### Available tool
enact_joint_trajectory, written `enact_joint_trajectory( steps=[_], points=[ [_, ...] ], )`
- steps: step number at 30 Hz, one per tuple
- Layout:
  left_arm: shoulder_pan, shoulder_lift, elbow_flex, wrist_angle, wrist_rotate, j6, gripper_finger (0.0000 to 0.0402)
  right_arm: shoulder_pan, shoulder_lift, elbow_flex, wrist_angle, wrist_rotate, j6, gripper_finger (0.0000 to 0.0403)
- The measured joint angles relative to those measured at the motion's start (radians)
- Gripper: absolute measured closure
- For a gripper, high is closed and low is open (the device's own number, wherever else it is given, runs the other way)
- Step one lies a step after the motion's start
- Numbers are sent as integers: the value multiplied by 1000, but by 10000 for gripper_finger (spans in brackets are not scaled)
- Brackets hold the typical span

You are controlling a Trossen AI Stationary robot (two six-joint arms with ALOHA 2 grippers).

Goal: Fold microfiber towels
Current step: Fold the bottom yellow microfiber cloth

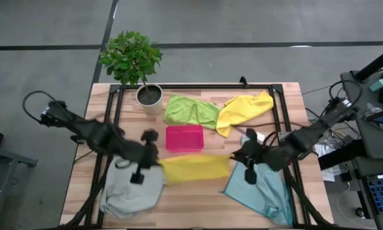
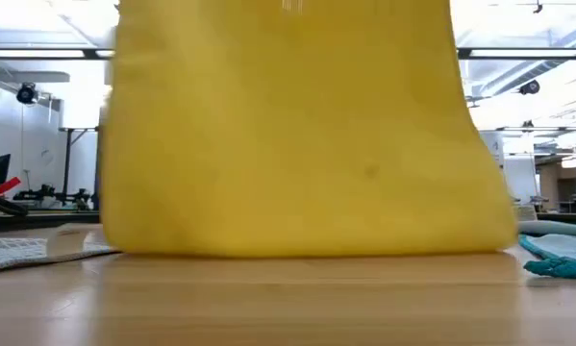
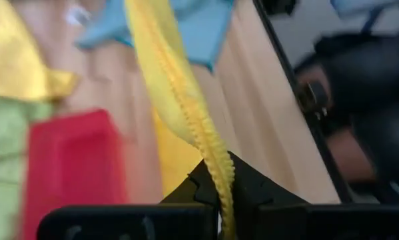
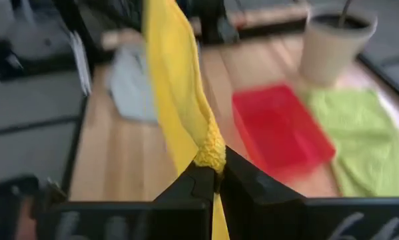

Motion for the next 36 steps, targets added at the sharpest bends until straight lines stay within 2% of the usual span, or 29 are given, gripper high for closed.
enact_joint_trajectory(
  steps=[4, 8, 13, 20, 25, 28, 32, 36],
  points=[
    [6, -80, 0, 39, 0, 48, 402, 13, -22, 36, 4, -2, -16, 394],
    [-57, -84, -8, 47, -16, 47, 402, 53, 11, 11, 9, -44, -14, 394],
    [-138, -10, -62, 148, -6, 6, 402, 111, 91, -9, 21, -120, 71, 394],
    [-226, 179, -138, 377, 22, -118, 402, 192, 218, -9, 22, -327, 201, 394],
    [-235, 329, -139, 500, 142, -257, 402, 206, 299, -10, 23, -540, 303, 394],
    [-234, 398, -138, 576, 223, -341, 402, 196, 342, -10, 24, -614, 331, 394],
    [-229, 462, -142, 690, 307, -358, 402, 158, 392, -10, 18, -707, 328, 394],
    [-219, 487, -152, 715, 347, -394, 402, 102, 425, -21, 16, -776, 283, 394]
  ],
)
